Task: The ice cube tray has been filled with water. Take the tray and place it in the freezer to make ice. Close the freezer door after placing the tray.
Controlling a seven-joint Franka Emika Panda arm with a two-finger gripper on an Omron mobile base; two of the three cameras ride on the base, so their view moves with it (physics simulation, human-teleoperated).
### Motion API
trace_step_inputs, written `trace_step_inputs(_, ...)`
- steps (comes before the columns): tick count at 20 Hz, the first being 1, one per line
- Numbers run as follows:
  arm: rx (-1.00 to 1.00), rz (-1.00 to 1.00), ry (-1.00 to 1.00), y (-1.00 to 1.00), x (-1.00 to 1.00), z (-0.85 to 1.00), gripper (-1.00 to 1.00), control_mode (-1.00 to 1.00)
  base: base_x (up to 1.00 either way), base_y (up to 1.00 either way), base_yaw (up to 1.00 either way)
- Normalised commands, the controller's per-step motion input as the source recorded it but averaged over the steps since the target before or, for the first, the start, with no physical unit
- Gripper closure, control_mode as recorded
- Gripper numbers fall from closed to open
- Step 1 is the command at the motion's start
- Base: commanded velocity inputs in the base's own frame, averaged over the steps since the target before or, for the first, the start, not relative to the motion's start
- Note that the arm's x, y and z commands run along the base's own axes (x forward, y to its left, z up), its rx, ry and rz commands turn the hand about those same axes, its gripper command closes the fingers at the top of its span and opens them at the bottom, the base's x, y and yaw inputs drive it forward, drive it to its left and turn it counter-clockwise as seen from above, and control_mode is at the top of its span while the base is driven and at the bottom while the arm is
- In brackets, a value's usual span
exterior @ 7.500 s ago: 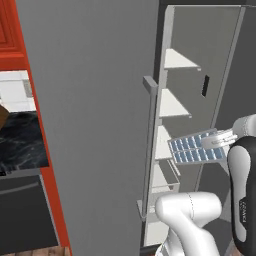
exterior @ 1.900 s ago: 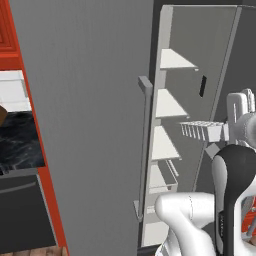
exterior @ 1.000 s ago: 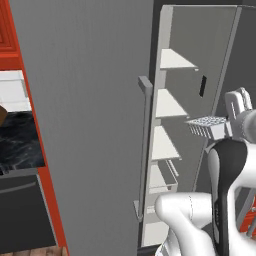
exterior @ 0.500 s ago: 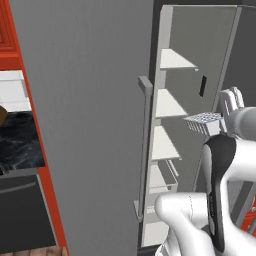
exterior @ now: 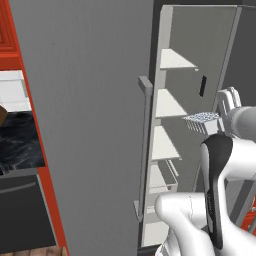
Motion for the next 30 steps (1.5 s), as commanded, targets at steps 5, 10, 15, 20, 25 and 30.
trace_step_inputs(5,0.01,0.00,0.00,0.00,0.11,0.00,1.00,-1.00,0.00,0.00,0.00)
trace_step_inputs(10,0.03,0.01,0.00,0.00,0.13,0.00,1.00,-1.00,0.00,0.00,0.00)
trace_step_inputs(15,0.03,0.02,0.00,0.00,0.16,-0.03,1.00,-1.00,0.00,0.00,0.00)
trace_step_inputs(20,0.01,0.03,0.00,0.00,0.20,-0.10,1.00,-1.00,0.00,0.00,0.00)
trace_step_inputs(25,0.00,0.06,0.00,0.00,0.13,-0.11,1.00,-1.00,0.00,0.00,0.00)
trace_step_inputs(30,0.00,0.05,0.00,0.00,0.14,-0.10,1.00,-1.00,0.00,0.00,0.00)
